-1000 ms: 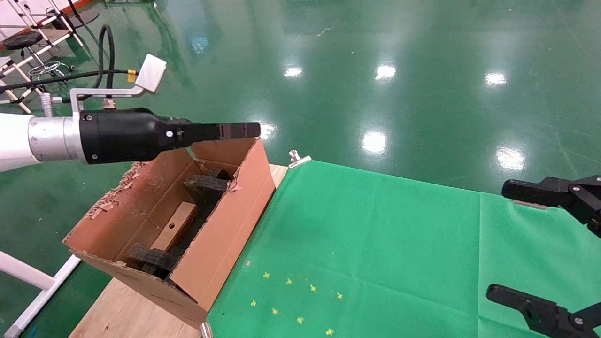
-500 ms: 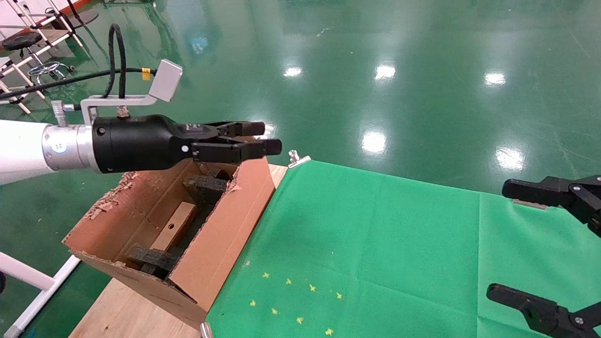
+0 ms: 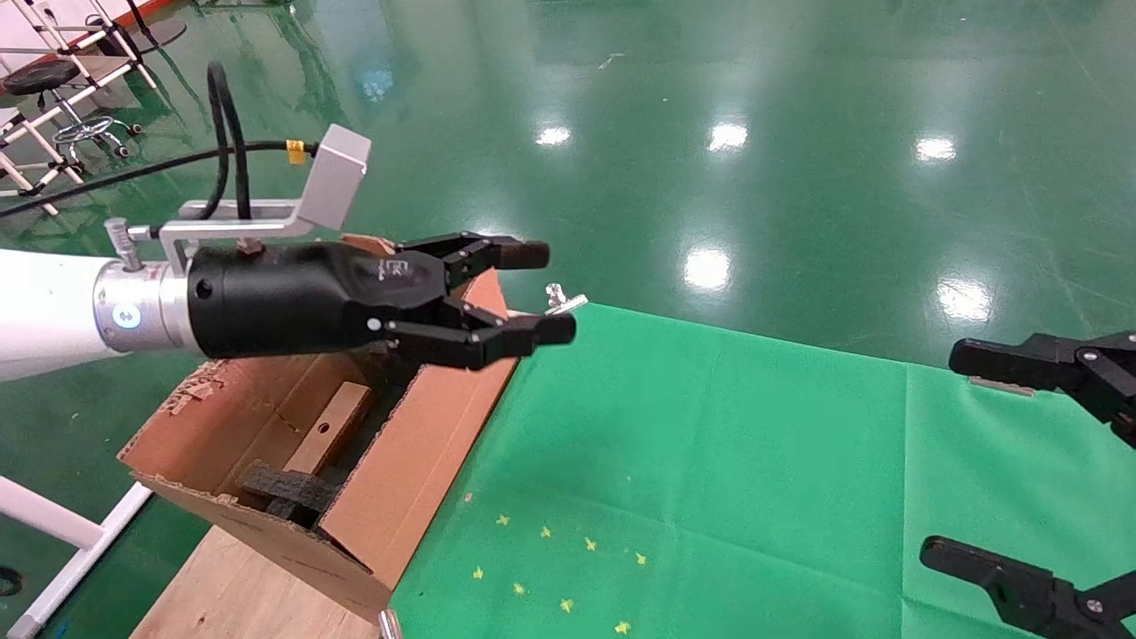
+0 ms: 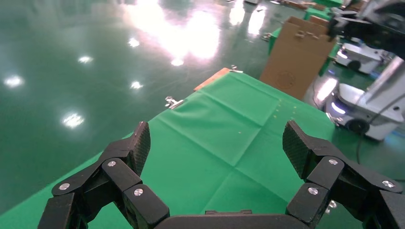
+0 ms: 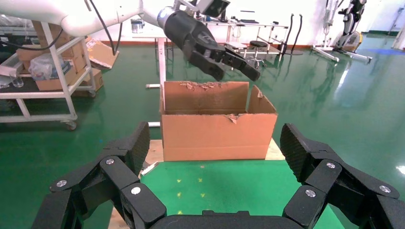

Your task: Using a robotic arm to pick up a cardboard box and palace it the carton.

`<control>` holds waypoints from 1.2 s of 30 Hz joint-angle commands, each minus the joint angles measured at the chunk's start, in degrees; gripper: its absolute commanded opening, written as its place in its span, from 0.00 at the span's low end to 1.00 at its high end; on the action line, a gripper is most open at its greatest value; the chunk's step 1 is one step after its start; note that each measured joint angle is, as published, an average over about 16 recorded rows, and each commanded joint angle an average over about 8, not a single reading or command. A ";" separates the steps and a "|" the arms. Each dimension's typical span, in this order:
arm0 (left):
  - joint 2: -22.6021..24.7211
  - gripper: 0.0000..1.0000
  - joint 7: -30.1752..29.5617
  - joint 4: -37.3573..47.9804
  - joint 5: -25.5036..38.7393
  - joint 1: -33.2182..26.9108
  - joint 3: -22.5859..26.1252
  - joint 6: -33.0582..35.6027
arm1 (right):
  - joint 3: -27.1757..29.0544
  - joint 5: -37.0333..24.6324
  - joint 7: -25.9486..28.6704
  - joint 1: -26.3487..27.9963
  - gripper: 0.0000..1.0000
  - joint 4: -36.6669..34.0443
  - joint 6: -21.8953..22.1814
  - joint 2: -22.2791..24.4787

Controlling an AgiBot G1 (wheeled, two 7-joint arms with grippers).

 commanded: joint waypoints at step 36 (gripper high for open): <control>-1.12 1.00 12.01 -24.14 -12.40 15.89 -6.49 -2.34 | 0.00 0.01 0.00 -0.02 1.00 -0.02 0.03 0.01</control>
